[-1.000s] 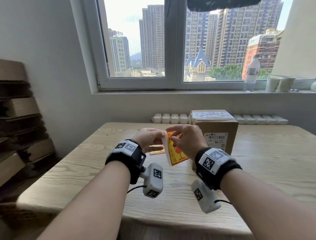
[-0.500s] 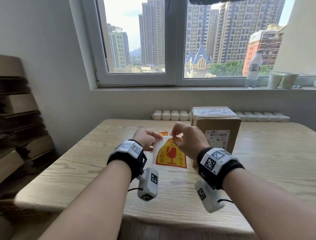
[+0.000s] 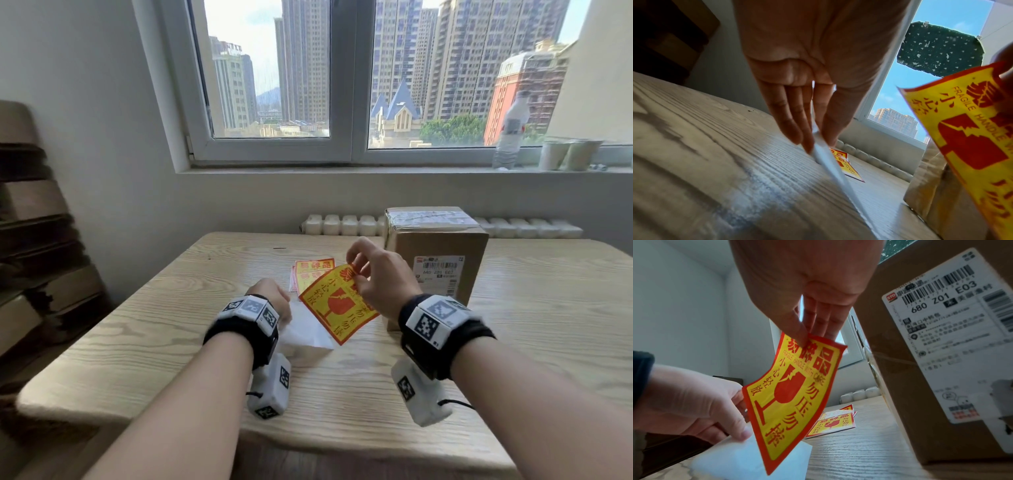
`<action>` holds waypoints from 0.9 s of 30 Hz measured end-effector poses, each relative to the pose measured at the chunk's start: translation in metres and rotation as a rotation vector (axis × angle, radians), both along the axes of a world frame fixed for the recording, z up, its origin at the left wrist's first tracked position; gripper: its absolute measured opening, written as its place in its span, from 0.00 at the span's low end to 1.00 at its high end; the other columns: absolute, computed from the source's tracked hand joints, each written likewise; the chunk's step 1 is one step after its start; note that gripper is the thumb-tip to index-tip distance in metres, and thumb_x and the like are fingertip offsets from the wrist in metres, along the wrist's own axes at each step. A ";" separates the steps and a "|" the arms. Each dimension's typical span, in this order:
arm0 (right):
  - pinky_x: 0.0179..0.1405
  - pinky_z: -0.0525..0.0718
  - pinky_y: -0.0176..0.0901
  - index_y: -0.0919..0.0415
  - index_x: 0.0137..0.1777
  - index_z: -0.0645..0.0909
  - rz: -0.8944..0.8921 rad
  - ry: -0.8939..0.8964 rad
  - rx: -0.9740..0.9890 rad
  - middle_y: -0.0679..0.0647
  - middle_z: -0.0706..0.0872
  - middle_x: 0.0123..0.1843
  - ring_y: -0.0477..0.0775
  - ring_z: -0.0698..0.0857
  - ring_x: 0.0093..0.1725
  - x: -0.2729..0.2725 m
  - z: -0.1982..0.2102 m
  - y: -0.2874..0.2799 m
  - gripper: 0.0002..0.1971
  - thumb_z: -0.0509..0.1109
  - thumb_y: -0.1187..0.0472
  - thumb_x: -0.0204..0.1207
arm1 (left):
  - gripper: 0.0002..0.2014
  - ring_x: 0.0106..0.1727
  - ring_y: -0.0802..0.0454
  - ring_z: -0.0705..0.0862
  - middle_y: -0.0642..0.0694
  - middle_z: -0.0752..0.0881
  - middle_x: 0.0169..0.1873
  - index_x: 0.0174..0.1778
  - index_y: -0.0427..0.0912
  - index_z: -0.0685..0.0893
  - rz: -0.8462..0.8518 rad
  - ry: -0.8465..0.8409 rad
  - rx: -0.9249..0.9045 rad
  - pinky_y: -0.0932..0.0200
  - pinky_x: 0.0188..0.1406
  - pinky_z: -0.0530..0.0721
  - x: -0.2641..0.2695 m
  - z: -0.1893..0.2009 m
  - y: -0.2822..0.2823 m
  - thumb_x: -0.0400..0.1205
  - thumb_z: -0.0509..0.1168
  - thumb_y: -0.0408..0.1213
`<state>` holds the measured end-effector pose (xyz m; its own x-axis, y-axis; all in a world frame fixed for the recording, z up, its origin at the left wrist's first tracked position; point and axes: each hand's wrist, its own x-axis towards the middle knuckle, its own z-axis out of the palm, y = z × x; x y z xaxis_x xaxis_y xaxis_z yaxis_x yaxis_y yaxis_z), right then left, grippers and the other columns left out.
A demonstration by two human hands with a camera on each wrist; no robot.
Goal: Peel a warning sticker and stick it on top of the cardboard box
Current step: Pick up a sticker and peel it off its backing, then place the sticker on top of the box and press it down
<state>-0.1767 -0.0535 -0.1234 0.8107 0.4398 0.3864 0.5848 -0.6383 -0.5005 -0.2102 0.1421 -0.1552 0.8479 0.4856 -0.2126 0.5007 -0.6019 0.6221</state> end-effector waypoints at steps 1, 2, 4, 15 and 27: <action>0.40 0.93 0.50 0.53 0.56 0.78 0.000 0.000 -0.002 0.45 0.85 0.45 0.53 0.89 0.45 0.000 0.000 -0.001 0.12 0.70 0.67 0.77 | 0.22 0.60 0.44 0.87 0.41 0.89 0.58 0.60 0.43 0.88 -0.014 0.011 0.007 0.58 0.59 0.84 -0.001 0.000 -0.001 0.70 0.74 0.27; 0.40 0.93 0.50 0.53 0.58 0.78 -0.001 -0.005 -0.006 0.44 0.84 0.45 0.53 0.89 0.46 0.000 0.000 -0.001 0.13 0.70 0.67 0.77 | 0.22 0.62 0.45 0.86 0.42 0.88 0.61 0.63 0.44 0.87 -0.032 0.016 0.016 0.61 0.57 0.81 -0.001 0.001 -0.002 0.72 0.73 0.28; 0.42 0.92 0.50 0.51 0.60 0.79 -0.005 -0.017 -0.014 0.42 0.84 0.45 0.52 0.90 0.46 0.000 0.001 -0.002 0.16 0.70 0.68 0.76 | 0.22 0.65 0.47 0.84 0.44 0.85 0.65 0.65 0.48 0.86 -0.055 -0.022 0.030 0.62 0.54 0.76 -0.002 0.005 -0.004 0.74 0.71 0.29; 0.43 0.92 0.47 0.47 0.64 0.79 -0.026 -0.075 0.017 0.47 0.93 0.48 0.49 0.91 0.45 -0.008 0.016 -0.012 0.20 0.70 0.68 0.75 | 0.09 0.48 0.51 0.86 0.47 0.89 0.42 0.38 0.45 0.87 -0.319 -0.176 -0.312 0.55 0.55 0.83 -0.008 0.043 -0.035 0.73 0.74 0.46; 0.43 0.89 0.46 0.55 0.59 0.73 -0.087 -0.076 0.178 0.53 0.90 0.45 0.55 0.90 0.43 -0.022 0.046 -0.055 0.20 0.77 0.61 0.71 | 0.04 0.41 0.47 0.88 0.39 0.87 0.42 0.38 0.40 0.83 -0.196 -0.457 -0.573 0.49 0.54 0.87 -0.026 0.090 -0.052 0.78 0.70 0.29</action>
<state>-0.1990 -0.1089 -0.0776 0.8081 0.2888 0.5135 0.5719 -0.5936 -0.5662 -0.2367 0.0899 -0.0653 0.9717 0.2360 0.0073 0.0347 -0.1733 0.9843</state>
